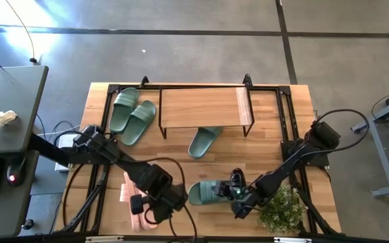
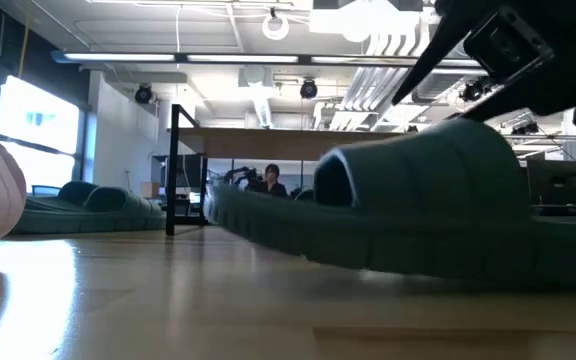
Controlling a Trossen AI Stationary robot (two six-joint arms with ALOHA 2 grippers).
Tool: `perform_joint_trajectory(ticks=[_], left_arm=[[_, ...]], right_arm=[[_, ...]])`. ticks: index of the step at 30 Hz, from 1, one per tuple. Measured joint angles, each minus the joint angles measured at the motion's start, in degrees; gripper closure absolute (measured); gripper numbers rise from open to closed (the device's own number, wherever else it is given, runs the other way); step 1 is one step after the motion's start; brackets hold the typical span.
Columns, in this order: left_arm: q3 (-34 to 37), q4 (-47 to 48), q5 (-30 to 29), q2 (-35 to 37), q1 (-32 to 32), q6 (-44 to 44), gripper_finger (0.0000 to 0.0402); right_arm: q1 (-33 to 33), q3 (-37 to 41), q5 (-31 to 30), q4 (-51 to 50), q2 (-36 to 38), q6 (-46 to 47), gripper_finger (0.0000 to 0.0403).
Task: Pick and place slides into the shelf
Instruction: Put the green slide under the shelf
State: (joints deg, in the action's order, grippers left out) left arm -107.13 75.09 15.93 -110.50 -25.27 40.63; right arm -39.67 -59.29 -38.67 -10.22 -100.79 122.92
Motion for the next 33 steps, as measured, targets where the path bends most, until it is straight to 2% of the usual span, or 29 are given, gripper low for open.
perform_joint_trajectory(ticks=[4, 8, 10, 16, 21, 24, 26, 30, 33], left_arm=[[0.01, -2.37, 1.51, -0.43, -0.54, -0.58, 0.0401], [0.00, -6.54, 1.71, -0.43, -0.64, -2.38, 0.0401], [0.00, -9.17, -0.49, -0.43, -0.64, -4.17, 0.0401], [0.09, -12.19, -8.84, -2.66, -0.62, -10.05, 0.0401], [0.02, -18.37, -9.75, -7.29, -0.62, -18.67, 0.0401], [0.00, -22.08, -9.81, -8.80, -0.62, -23.17, 0.0401], [-0.12, -22.40, -12.58, -9.79, -0.65, -26.18, 0.0401], [0.02, -18.32, -17.92, -12.38, -0.22, -31.88, 0.0401], [-0.02, -19.20, -15.79, -14.84, 0.19, -35.05, 0.0401]], right_arm=[[0.01, 0.00, 1.37, -2.14, 2.38, -2.68, 0.0278], [0.64, 0.00, 6.59, -7.93, 4.72, -6.15, 0.0283], [1.27, 0.07, 9.81, -11.27, 6.34, -9.59, 0.0284], [4.48, 0.07, 15.53, -21.63, 14.41, -26.04, 0.0287], [8.16, 0.03, 22.06, -30.60, 19.22, -42.39, 0.0328], [10.12, 0.07, 25.52, -34.51, 19.52, -51.13, 0.0374], [11.30, 0.08, 27.39, -35.63, 18.87, -56.84, 0.0395], [15.02, 0.17, 29.51, -37.35, 16.60, -63.78, 0.0395], [16.93, 0.17, 32.11, -37.11, 14.58, -70.29, 0.0401]])
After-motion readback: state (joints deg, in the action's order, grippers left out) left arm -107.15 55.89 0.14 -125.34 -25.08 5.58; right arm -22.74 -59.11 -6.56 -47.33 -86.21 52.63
